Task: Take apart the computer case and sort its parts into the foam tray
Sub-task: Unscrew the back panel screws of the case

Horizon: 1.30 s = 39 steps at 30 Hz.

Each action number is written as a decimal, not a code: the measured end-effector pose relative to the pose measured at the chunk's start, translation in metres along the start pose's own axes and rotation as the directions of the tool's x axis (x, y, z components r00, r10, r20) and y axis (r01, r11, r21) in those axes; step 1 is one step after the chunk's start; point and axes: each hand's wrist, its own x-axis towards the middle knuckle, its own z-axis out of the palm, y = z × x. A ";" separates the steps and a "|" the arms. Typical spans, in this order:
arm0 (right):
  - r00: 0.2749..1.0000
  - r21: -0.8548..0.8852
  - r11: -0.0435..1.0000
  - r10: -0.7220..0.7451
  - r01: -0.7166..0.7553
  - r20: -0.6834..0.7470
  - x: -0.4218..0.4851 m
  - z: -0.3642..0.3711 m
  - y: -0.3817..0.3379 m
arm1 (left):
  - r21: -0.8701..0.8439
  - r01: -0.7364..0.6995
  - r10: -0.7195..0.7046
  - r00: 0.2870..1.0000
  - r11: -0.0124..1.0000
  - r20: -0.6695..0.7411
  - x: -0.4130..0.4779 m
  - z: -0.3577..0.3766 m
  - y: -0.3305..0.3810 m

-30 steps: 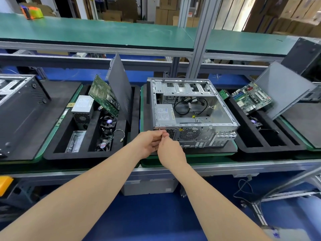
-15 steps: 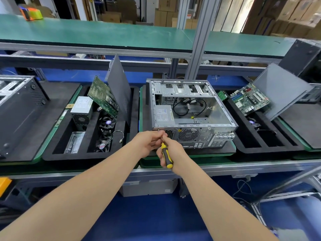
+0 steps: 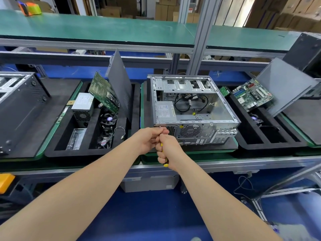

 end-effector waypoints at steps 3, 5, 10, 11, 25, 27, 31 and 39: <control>0.964 -0.581 0.810 -0.211 0.081 -0.160 0.000 0.004 -0.003 | -0.013 -0.010 0.010 1.000 1.000 -0.018 -0.001 0.004 -0.002; 0.923 -0.827 0.552 -0.364 0.105 -0.126 0.002 0.003 -0.002 | -0.035 -0.011 0.009 0.999 0.999 -0.039 -0.001 0.005 -0.001; 0.896 -0.898 0.425 -0.435 0.116 -0.090 0.006 0.002 0.003 | -0.031 -0.043 0.040 0.996 0.999 -0.077 -0.002 0.009 -0.003; 0.895 -0.885 0.445 -0.438 0.137 -0.082 0.008 0.000 0.001 | -0.027 -0.056 0.054 0.995 0.998 -0.089 -0.001 0.010 -0.004; 0.892 0.582 0.746 0.034 -0.323 0.451 -0.008 -0.017 0.004 | 0.024 0.049 -0.049 0.999 0.999 0.007 -0.008 0.006 0.004; 0.898 0.603 0.729 0.036 -0.324 0.439 -0.007 -0.014 0.002 | 0.015 0.046 -0.046 0.999 0.999 0.008 -0.008 0.006 0.004; 0.953 0.492 0.842 0.080 -0.222 0.293 -0.004 -0.010 0.000 | 0.025 0.066 -0.066 0.998 0.998 0.016 -0.005 0.002 0.004; 0.911 -0.779 0.603 -0.399 0.173 -0.107 0.005 0.001 0.000 | -0.038 0.010 -0.011 0.999 0.999 -0.031 0.001 0.002 -0.002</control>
